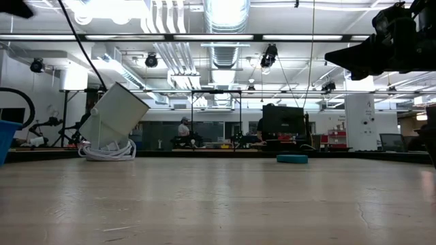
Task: Pick & Place Office items
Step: Put the light blue digital clock into the blue bin
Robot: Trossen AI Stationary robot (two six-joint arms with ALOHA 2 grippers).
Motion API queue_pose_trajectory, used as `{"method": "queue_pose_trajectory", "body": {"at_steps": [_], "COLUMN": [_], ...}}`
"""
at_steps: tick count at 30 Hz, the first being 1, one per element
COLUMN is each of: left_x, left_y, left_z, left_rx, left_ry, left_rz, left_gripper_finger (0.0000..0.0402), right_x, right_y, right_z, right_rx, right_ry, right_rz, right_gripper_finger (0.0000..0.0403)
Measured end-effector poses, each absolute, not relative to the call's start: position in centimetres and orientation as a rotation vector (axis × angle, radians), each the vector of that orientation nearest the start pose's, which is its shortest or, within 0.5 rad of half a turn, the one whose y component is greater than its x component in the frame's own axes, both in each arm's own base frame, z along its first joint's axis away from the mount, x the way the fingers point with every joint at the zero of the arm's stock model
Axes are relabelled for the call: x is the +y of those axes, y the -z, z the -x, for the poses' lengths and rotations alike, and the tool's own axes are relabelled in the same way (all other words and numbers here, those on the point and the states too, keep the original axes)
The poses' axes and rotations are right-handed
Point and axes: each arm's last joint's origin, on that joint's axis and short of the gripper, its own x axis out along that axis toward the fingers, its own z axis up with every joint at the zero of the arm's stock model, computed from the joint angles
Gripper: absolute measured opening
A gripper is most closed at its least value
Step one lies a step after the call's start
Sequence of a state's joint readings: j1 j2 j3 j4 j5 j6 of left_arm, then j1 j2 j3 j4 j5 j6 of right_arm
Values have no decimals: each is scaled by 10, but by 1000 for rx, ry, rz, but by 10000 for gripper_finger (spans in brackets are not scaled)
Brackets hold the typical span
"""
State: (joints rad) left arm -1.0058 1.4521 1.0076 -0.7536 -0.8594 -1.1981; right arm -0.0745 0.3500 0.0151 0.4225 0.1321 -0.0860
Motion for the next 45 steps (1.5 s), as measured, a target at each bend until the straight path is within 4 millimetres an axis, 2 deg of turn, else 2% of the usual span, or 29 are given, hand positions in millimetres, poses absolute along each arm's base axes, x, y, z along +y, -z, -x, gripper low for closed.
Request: {"method": "queue_pose_trajectory", "body": {"at_steps": [9, 16, 21, 29, 34, 45], "left_x": [-182, -158, -145, -127, -119, -120], "left_y": [-247, -235, -227, -234, -237, -237], "left_z": [-208, -242, -261, -268, -270, -271], "left_rx": [506, 516, 548, 592, 590, 581], "left_ry": [-455, -556, -579, -580, -601, -597], "left_rz": [93, 48, -66, -232, -214, -202], "left_gripper_finger": [193, 193, 193, 193, 193, 193], "right_x": [-13, -13, -13, -13, -13, -13], "right_y": [-179, -179, -179, -179, -179, -179], "right_z": [-119, -119, -119, -119, -119, -119], "right_rx": [-79, -79, -79, -79, -79, -79], "right_ry": [210, 210, 210, 210, 210, 210], "right_rz": [83, 83, 83, 83, 83, 83], "right_gripper_finger": [8, 8, 8, 8, 8, 8]}}
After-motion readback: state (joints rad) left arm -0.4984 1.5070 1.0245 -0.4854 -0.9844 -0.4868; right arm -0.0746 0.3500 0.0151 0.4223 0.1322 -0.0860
